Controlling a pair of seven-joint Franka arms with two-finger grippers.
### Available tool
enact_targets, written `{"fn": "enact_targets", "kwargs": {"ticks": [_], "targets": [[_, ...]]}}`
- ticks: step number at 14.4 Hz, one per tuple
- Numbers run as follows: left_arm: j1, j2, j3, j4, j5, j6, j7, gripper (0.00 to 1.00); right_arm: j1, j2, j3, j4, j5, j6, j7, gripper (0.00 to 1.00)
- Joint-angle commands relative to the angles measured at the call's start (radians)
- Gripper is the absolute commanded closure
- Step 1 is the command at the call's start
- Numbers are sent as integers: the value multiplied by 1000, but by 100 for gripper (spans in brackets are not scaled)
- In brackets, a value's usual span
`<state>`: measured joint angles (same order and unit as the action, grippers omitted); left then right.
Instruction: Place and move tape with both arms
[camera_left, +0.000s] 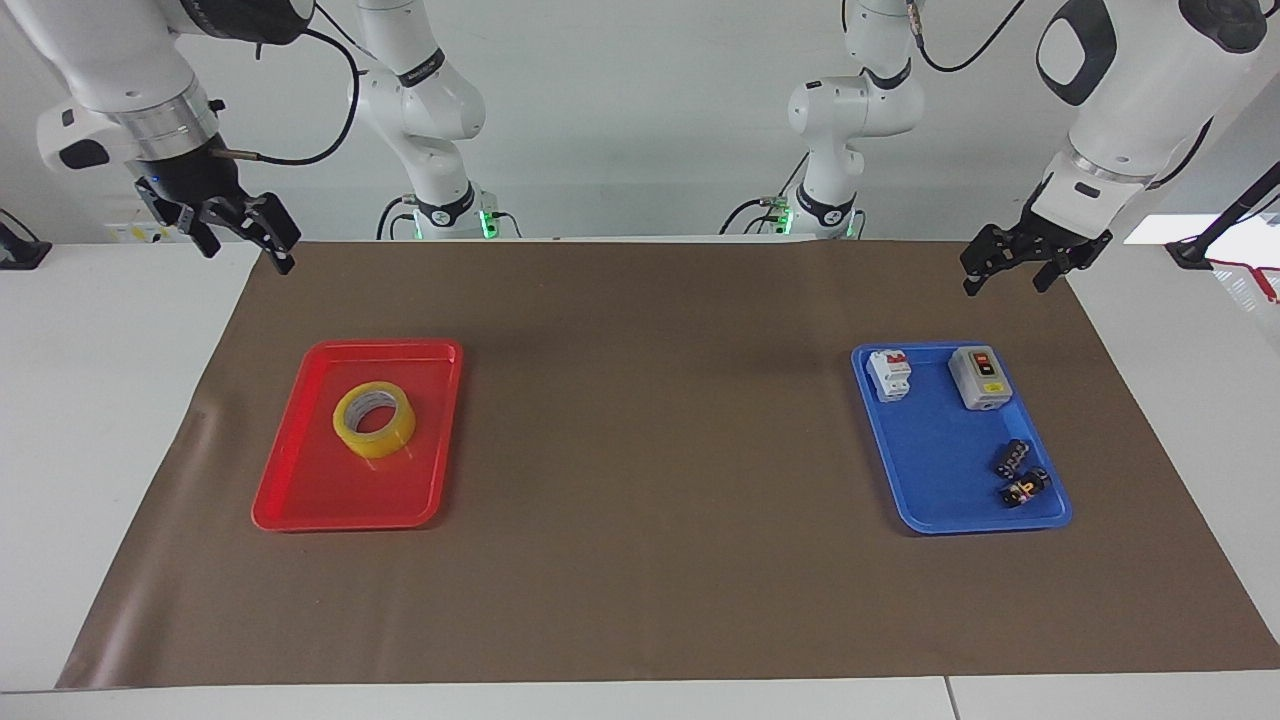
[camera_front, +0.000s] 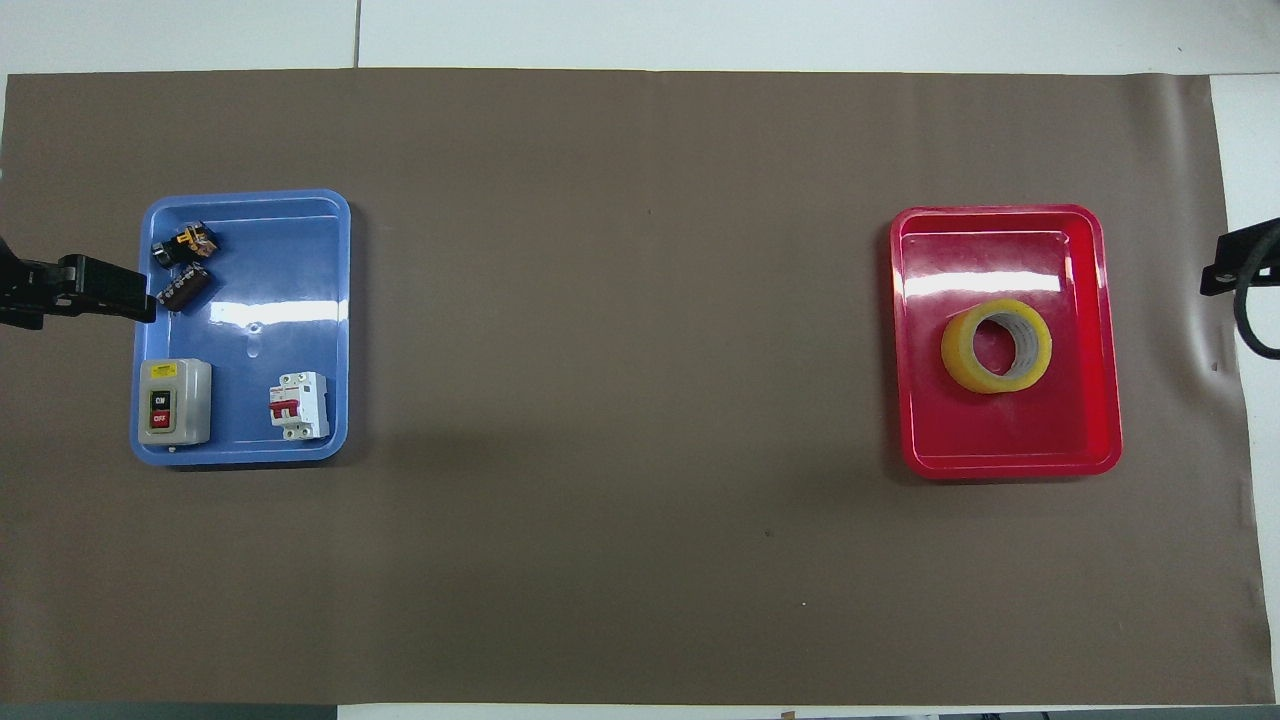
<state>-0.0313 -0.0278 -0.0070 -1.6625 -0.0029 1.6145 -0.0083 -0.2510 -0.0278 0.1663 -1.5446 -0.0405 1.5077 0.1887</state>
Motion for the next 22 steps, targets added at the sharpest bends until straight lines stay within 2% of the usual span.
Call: {"fn": "enact_targets", "kwargs": {"ticks": [1,3,8,19,22], "targets": [[11,-23,-5,-25,-22,4,13,0,28,-4,-2,-2,4,-17,6,0],[11,-23,-5,-25,-22,5,13,0,145,-4,-117,-2,2,-17,6,0],[11,-23,-5,-25,-22,4,13,0,268,-3,-234,-2,1,-17,5,0],[11,-23,-5,-25,-22,5,13,0,269,-8,-234,1,1,-37,-109,0],[11,-23,-5,-25,-22,4,13,0,272,6,-232,44,11,-73,-112,0]]}}
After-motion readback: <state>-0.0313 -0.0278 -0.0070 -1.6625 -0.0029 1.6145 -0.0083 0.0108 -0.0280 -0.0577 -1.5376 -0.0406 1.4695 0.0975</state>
